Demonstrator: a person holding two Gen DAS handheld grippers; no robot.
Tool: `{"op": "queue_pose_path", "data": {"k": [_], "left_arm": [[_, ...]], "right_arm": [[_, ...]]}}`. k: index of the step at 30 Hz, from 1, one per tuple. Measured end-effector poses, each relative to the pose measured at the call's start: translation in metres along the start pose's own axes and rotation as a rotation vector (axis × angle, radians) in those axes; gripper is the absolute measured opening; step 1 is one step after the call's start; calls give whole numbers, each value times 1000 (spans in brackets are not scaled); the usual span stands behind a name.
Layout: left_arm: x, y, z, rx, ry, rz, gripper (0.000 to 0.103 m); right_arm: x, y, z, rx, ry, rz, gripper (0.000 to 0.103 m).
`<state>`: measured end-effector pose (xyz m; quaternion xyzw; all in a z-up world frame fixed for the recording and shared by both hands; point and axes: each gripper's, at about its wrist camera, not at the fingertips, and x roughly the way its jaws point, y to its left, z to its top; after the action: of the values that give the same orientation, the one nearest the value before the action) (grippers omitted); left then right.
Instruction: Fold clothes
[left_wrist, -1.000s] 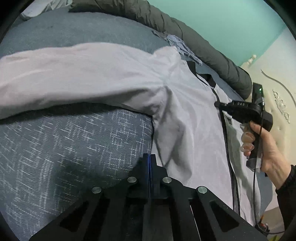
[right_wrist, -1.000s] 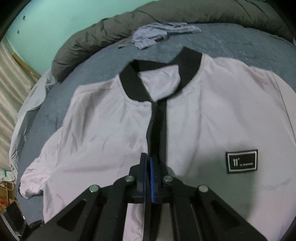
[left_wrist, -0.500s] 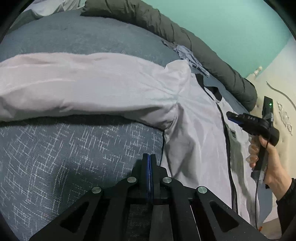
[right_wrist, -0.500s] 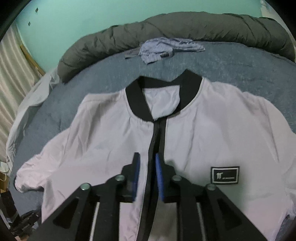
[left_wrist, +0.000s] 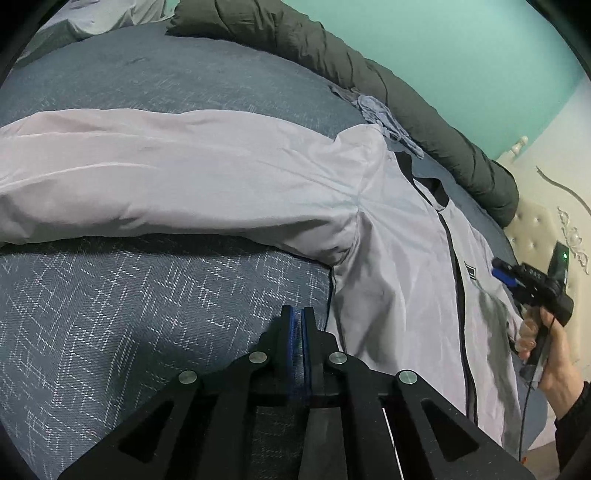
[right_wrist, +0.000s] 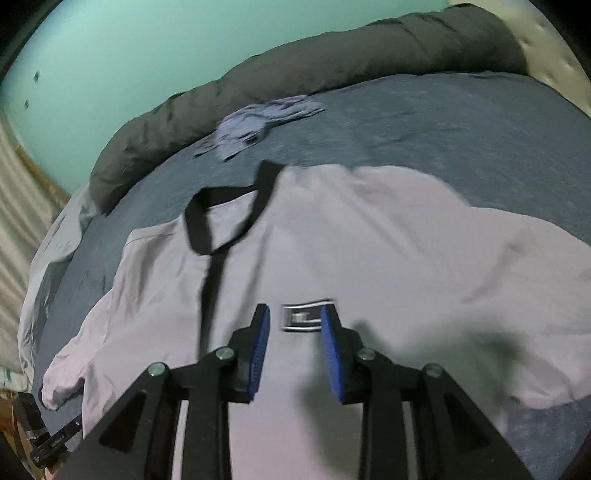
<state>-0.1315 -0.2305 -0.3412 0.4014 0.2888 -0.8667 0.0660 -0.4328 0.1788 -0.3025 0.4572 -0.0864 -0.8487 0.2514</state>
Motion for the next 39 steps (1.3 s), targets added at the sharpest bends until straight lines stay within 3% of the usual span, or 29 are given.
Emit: {"op": "queue_pose_path", "data": {"k": [6,10,16,21,24,31,39], "left_arm": [[-1,-4,3,6,-14,15,5],[-5,-4,2,7,-24,29,7],[-15,-3,4,3,-51,53,17],[-19,-5,0,3,-62,69,35],[-19,-6,-2,8,-61,75,36],[-19,-8,-3,13,-69,92,36],[-16,-10,-5,18,-65,101,37]], "right_arm": [[-50,-52,0,43,-58,-22,29],[-99,-102,3,97,-119,-70,39],[-187,-176,4,169,-228,-202,45],[-249,-231,-2,249,-305,-325,47],[-280,-262,-4,296,-355,-404,48],[-316,-310,-11,407,-405,-498,54],[-312,-334,-7,479,-370,-478,60]]}}
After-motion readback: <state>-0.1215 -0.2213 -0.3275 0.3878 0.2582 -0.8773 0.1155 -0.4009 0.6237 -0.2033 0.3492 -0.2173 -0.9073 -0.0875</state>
